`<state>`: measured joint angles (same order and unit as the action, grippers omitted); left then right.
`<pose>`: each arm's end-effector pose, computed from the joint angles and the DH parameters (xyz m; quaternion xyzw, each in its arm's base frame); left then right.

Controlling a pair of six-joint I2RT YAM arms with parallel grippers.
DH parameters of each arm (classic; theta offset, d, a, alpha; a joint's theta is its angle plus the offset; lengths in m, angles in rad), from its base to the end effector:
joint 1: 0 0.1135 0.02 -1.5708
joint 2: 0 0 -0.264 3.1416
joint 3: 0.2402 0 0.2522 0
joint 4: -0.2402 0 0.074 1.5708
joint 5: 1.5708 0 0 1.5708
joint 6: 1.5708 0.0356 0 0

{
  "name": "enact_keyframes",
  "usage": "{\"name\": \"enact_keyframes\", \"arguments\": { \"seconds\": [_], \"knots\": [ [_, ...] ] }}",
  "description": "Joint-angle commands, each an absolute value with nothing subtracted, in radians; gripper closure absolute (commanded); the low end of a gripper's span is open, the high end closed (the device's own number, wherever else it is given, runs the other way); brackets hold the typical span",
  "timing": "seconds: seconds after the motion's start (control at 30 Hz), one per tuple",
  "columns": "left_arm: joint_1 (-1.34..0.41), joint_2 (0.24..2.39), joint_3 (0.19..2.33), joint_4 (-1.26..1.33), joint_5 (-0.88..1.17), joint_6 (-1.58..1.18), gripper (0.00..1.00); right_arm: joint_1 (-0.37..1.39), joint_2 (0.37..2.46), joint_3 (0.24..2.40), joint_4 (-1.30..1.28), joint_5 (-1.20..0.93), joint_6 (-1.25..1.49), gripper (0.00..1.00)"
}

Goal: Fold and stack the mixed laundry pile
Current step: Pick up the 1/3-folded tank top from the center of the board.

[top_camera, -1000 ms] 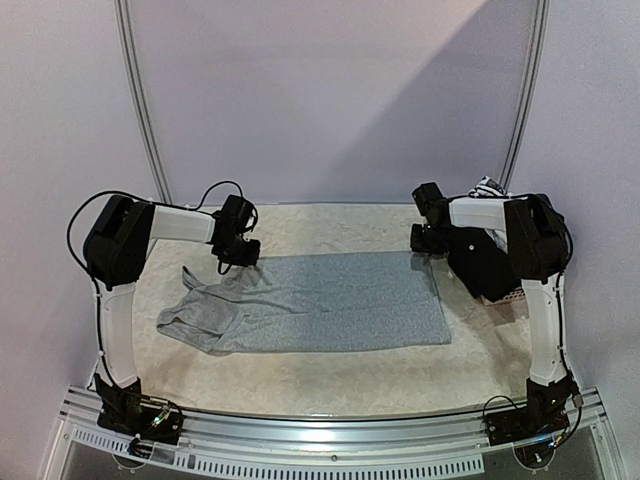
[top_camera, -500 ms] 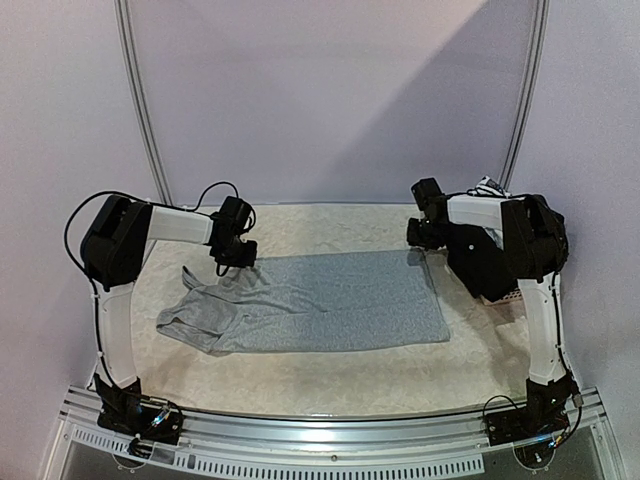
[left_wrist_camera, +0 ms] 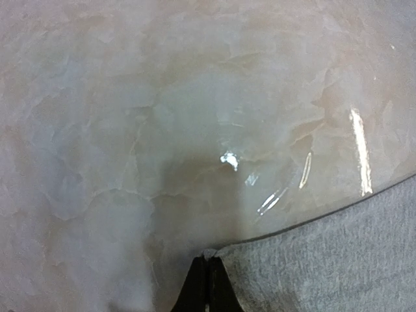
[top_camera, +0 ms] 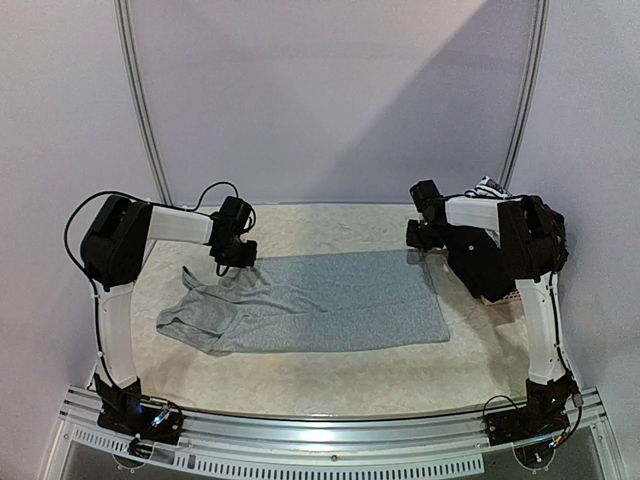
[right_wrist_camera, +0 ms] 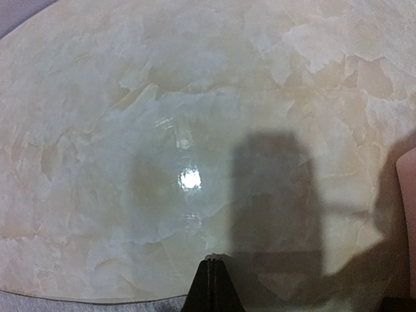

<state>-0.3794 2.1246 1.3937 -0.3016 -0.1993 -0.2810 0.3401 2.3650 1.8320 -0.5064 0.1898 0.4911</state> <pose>0.4086 -0.1553 0.1257 0.0208 0.9594 0.0049 0.2814 0.4783 0.1621 0.1318 0.0973 0.9560 0.0219 0.2761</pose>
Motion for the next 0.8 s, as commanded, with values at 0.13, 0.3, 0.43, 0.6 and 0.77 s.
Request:
{"name": "enact_keyframes", "arguments": {
  "seconds": [0.13,0.3,0.43,0.6,0.77],
  "knots": [
    [-0.362,2.137,1.441,-0.353,-0.187,-0.281,1.0,0.355,2.349,1.773,-0.509,0.193,0.507,1.0],
    [-0.362,2.132,1.487,-0.369,-0.165,-0.273,1.0,0.355,2.317,1.775,-0.507,0.197,0.5,1.0],
    [-0.362,2.114,1.516,-0.379,-0.144,-0.268,1.0,0.354,2.276,1.768,-0.5,0.199,0.491,1.0],
    [-0.364,2.091,1.519,-0.387,-0.12,-0.268,1.0,0.355,2.208,1.7,-0.455,0.187,0.479,1.0],
    [-0.364,2.052,1.486,-0.383,-0.112,-0.271,1.0,0.354,2.139,1.641,-0.429,0.189,0.472,1.0]
  ]
}}
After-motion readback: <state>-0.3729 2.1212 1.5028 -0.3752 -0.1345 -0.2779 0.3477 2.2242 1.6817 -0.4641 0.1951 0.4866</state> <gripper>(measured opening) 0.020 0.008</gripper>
